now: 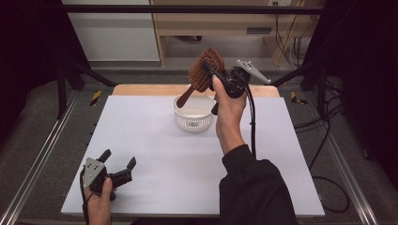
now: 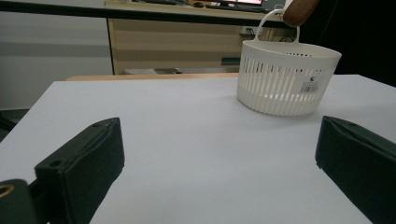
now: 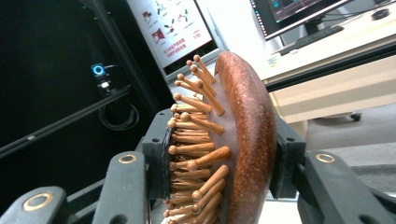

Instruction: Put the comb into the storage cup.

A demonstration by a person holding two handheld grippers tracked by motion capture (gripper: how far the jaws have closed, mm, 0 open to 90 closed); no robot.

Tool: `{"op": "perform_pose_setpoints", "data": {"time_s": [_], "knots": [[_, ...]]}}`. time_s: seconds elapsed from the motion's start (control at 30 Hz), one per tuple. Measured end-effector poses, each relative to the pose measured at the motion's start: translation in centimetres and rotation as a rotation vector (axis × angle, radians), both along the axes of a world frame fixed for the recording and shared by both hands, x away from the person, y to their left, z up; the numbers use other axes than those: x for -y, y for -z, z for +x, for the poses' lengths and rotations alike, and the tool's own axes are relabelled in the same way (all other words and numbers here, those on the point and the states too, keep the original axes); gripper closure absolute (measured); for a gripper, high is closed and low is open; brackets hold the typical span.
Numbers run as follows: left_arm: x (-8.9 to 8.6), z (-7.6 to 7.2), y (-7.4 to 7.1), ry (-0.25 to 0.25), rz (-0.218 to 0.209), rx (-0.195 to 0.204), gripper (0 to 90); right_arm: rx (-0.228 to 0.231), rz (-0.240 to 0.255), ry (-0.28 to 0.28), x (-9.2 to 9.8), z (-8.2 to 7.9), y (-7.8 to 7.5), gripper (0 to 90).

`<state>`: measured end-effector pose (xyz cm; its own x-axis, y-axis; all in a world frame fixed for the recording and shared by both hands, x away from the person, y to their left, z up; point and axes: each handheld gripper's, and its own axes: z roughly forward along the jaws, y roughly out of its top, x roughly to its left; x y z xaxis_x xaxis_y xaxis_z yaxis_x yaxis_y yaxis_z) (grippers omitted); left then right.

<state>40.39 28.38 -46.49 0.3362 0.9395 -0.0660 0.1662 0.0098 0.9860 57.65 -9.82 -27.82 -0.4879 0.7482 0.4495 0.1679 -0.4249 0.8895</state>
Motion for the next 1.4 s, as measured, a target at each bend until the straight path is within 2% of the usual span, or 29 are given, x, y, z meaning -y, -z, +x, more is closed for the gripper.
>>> {"op": "perform_pose_setpoints", "data": {"time_s": [0.33,0.53,0.63,0.83,1.1,1.4], "knots": [[0.1,0.1,0.0,0.013,0.004,-0.001,1.1,-0.024,-0.028,0.042,0.2,1.6,1.5,52.3],[-0.4,0.2,0.0,-0.001,0.006,0.014,1.1,-0.037,-0.049,0.048,0.0,2.1,2.5,52.3],[-0.7,0.2,-0.1,-0.005,0.004,0.02,1.2,-0.044,-0.054,0.049,0.2,2.3,2.9,52.2],[-1.3,0.5,-0.2,-0.005,0.027,0.047,1.0,-0.042,-0.057,0.052,0.5,2.5,3.6,52.2],[-1.4,0.7,-0.1,0.003,0.03,0.043,1.0,-0.054,-0.066,0.046,0.4,2.9,5.0,52.1],[-1.4,0.7,-0.1,0.001,0.03,0.041,1.2,-0.06,-0.068,0.036,-0.8,3.3,5.7,52.1]]}}
